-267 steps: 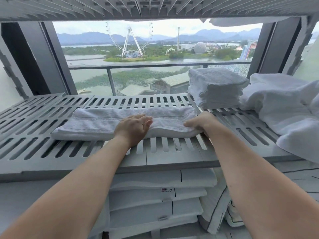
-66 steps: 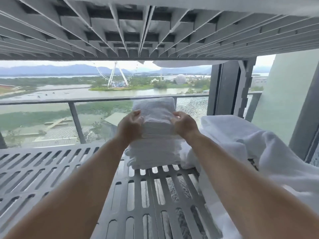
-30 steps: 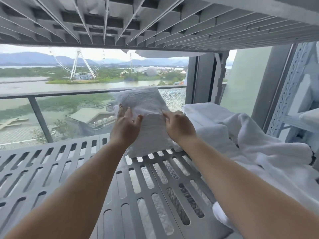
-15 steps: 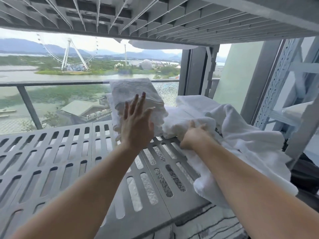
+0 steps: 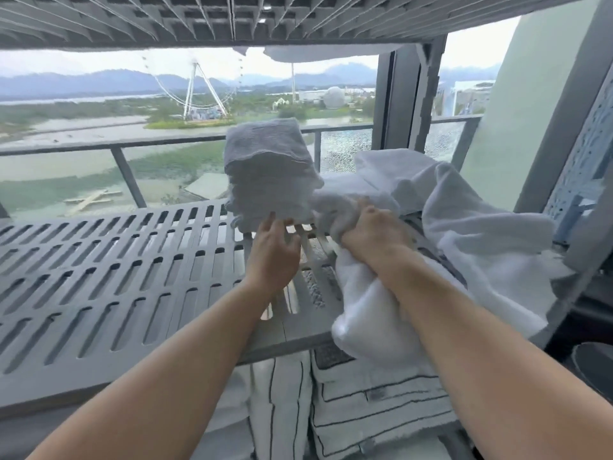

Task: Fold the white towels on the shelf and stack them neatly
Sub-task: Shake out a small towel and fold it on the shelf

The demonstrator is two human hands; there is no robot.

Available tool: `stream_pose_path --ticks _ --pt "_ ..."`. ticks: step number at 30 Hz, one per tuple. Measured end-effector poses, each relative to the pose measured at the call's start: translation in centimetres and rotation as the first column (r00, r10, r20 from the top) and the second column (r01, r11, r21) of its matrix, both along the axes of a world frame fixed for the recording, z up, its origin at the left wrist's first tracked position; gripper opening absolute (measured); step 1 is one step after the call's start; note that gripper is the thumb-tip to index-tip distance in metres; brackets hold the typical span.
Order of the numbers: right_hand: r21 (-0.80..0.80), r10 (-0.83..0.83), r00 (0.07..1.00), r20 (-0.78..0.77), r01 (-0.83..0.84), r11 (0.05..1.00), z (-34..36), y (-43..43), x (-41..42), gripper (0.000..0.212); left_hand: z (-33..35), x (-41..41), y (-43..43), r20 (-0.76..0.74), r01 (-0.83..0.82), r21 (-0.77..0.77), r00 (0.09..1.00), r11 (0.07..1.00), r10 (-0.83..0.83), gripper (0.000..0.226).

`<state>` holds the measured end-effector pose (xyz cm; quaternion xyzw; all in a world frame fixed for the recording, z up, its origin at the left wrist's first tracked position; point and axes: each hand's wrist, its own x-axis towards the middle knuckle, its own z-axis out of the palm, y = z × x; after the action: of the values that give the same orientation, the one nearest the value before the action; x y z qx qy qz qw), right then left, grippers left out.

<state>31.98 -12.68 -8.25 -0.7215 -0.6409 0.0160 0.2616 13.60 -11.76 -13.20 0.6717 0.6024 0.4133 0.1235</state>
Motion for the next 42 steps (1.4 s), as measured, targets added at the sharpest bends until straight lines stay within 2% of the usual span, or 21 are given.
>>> stream_pose_path --ticks 3,5,7,9,10,12,14,16,20,22,23,25,27,29,32,33,35,37,39,40,42 --pt "0.127 0.135 0.966 -0.22 -0.108 0.986 0.8 -1.2 -2.9 0.056 0.4 -1.2 -1.9 0.139 -0.084 -0.045 0.986 0.995 0.09 0.032" --pt "0.13 0.244 0.886 -0.393 -0.209 0.969 1.1 -1.9 -5.2 0.057 0.9 -2.6 -3.4 0.207 -0.097 -0.053 0.973 0.994 0.106 0.032" --pt "0.112 0.306 0.715 -0.629 -0.306 0.945 1.5 -2.8 -7.7 0.054 1.6 -4.3 -5.1 0.367 -0.02 -0.061 0.929 0.998 0.041 0.027" --pt "0.133 0.341 0.446 -0.828 -0.433 0.891 1.4 -3.2 -10.4 0.049 2.3 -6.3 -6.8 0.541 0.086 -0.076 0.84 0.993 -0.032 0.022" --pt "0.158 0.345 0.327 -0.88 -0.484 0.861 1.2 -3.4 -11.9 0.043 2.7 -7.5 -7.6 0.603 0.123 -0.072 0.796 0.99 -0.055 0.02" --pt "0.167 0.308 0.179 -0.934 -0.544 0.822 1.1 -3.9 -15.3 0.04 3.2 -10.3 -8.7 0.661 0.144 -0.058 0.747 0.988 -0.07 0.023" --pt "0.172 0.27 0.088 -0.959 -0.576 0.799 0.9 -4.3 -18.9 0.044 3.6 -13.9 -9.5 0.668 0.14 -0.021 0.738 0.99 -0.09 0.027" --pt "0.189 0.281 0.067 -0.957 -0.59 0.785 0.6 -4.6 -22.8 0.039 3.6 -18.0 -10.1 0.668 0.111 0.008 0.739 0.994 -0.088 0.014" --pt "0.197 0.272 0.023 -0.962 -0.631 0.751 0.0 -5.4 -30.5 0.027 4.2 -25.8 -11.8 0.755 0.219 0.062 0.627 0.974 -0.189 0.029" --pt "0.192 0.271 0.017 -0.962 -0.666 0.721 0.1 -5.5 -34.0 0.032 4.8 -29.3 -12.7 0.707 0.185 -0.03 0.699 0.982 -0.11 0.046" --pt "0.189 0.277 0.025 -0.96 -0.672 0.716 0.2 -5.5 -35.6 0.034 5.1 -31.0 -13.0 0.661 0.116 -0.094 0.75 0.989 -0.025 0.048" --pt "0.199 0.286 0.027 -0.958 -0.659 0.726 0.5 -5.2 -38.2 0.031 5.4 -34.2 -12.9 0.58 -0.009 -0.151 0.809 0.988 0.096 0.03" --pt "0.218 0.261 -0.034 -0.965 -0.66 0.719 0.7 -5.0 -40.3 0.026 6.0 -37.1 -12.5 0.511 -0.106 -0.151 0.843 0.983 0.169 0.02" --pt "0.21 0.194 -0.098 -0.976 -0.666 0.715 0.9 -4.4 -41.9 0.021 6.6 -39.6 -11.9 0.475 -0.174 -0.144 0.852 0.974 0.222 0.028" --pt "0.216 0.144 -0.163 -0.976 -0.653 0.726 1.3 -3.1 -42.9 0.016 7.4 -43.4 -10.8 0.526 -0.179 -0.168 0.815 0.969 0.241 0.033" --pt "0.231 0.164 -0.164 -0.973 -0.651 0.723 1.3 -2.4 -42.5 0.021 7.6 -44.8 -10.4 0.517 -0.202 -0.173 0.814 0.964 0.264 0.034" --pt "0.201 0.217 -0.058 -0.974 -0.657 0.727 0.7 -1.0 -40.9 0.023 7.7 -48.0 -9.2 0.403 -0.291 -0.189 0.848 0.938 0.344 0.027" --pt "0.057 0.221 0.235 -0.947 -0.552 0.832 -0.7 0.3 -38.6 0.026 7.2 -50.8 -8.5 0.143 -0.421 -0.202 0.881 0.884 0.452 0.009" --pt "-0.043 0.12 0.578 -0.807 -0.26 0.965 -2.2 1.3 -36.9 0.051 6.1 -52.1 -8.1 -0.096 -0.516 -0.243 0.856 0.822 0.509 0.041" --pt "-0.03 0.075 0.68 -0.729 -0.141 0.989 -2.6 1.6 -36.7 0.051 5.6 -52.0 -8.2 -0.182 -0.55 -0.243 0.835 0.799 0.519 0.049" --pt "-0.014 0.095 0.806 -0.584 -0.127 0.992 -2.8 1.8 -37.3 0.029 4.7 -50.9 -8.2 -0.327 -0.593 -0.158 0.786 0.789 0.525 0.052"
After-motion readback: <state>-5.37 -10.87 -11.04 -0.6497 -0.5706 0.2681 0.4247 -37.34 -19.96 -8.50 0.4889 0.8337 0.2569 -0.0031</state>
